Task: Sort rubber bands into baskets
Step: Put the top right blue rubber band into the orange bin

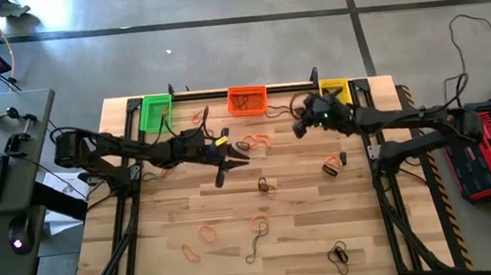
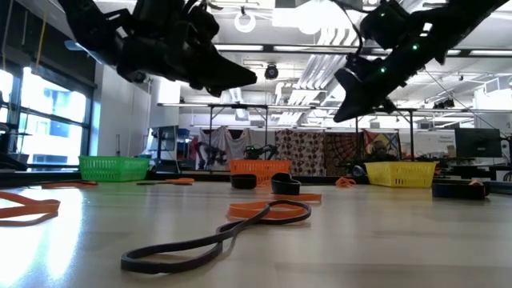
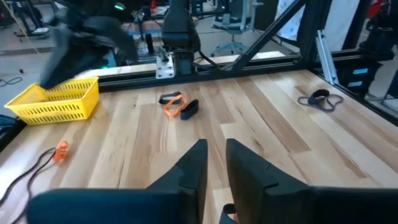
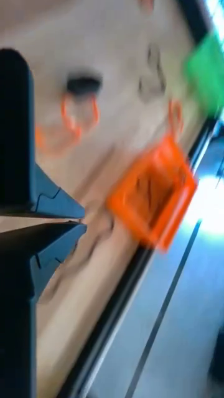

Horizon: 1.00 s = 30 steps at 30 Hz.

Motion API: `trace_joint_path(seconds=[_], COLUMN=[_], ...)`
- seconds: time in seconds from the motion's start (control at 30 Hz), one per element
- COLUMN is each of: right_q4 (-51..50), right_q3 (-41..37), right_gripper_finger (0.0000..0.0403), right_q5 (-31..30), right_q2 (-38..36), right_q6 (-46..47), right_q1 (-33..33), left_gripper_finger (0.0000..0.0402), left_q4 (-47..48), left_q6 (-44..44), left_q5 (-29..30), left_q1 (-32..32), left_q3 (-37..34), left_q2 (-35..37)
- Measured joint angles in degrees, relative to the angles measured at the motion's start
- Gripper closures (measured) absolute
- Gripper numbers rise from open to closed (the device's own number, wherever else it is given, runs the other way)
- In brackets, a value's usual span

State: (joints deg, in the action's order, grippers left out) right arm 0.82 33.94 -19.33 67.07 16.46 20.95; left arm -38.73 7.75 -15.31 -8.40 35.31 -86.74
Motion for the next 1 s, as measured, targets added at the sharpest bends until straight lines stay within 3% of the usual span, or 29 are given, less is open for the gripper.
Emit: trace_joint_path(seconds=[0.13,0.3,0.5,1.0], right_q4=[10.2,15.3,16.3,17.5], right_q3=[-4.5,-7.4,-8.2,-8.2], right_gripper_finger=[0.0401,0.0398,0.0398,0.0398], right_q5=[3.2,2.1,-2.7,-3.0], right_q2=[0.0,0.0,0.0,0.0], right_q6=[1.6,2.9,1.9,1.0], right_q1=[-3.6,-7.6,-11.3,-18.7], left_gripper_finger=[0.0383,0.04,0.0401,0.0401], left_q4=[-0.2,-0.4,-1.1,-4.4], left_q6=[0.0,-0.1,0.0,0.9], left_q5=[-0.2,-0.2,-0.2,-3.6], left_q1=[-1.0,-1.1,-1.1,-0.9], left_q3=[0.0,0.0,0.0,0.0], left_q2=[0.0,0.0,0.0,-1.3])
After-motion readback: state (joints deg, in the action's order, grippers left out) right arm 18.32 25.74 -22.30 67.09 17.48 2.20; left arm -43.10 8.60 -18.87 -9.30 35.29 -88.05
